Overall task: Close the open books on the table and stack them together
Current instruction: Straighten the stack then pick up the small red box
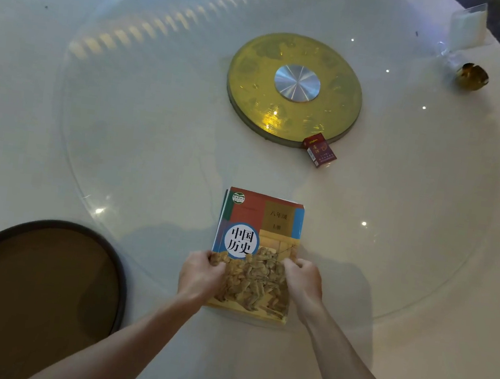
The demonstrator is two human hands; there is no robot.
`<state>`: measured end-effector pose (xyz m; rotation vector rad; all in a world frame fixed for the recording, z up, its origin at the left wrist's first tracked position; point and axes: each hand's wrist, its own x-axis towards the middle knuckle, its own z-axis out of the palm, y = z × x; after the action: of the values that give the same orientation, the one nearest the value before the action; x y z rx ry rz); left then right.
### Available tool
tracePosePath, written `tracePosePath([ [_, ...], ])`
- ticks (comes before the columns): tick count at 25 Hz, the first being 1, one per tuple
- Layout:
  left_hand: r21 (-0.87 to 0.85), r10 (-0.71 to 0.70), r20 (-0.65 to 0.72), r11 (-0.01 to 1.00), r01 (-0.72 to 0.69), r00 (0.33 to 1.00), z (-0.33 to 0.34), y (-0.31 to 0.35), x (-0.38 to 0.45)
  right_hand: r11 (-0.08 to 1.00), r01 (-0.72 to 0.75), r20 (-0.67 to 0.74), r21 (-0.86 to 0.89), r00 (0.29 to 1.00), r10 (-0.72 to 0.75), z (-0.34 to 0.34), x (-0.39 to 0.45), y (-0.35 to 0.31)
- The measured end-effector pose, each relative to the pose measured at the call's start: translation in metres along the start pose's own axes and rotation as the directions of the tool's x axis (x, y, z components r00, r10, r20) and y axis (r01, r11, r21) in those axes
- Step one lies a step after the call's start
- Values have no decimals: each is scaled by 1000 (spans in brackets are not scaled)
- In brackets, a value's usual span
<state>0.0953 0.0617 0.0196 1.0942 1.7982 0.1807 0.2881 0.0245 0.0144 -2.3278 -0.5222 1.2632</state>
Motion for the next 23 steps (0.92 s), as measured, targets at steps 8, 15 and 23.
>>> tracePosePath([
  [8, -142, 294, 33, 947, -287, 955, -5, 130, 84, 915, 297, -178, -272, 919, -352, -57, 121, -96],
  [15, -151, 331, 141, 939, -310, 933, 38, 214, 134, 730, 425, -6, -534, 862, -506, -72, 212, -150],
  [23, -244, 252, 146, 946, -212, 957, 76, 228, 169, 765, 518, -32, -383, 820, -571, -64, 224, -145],
])
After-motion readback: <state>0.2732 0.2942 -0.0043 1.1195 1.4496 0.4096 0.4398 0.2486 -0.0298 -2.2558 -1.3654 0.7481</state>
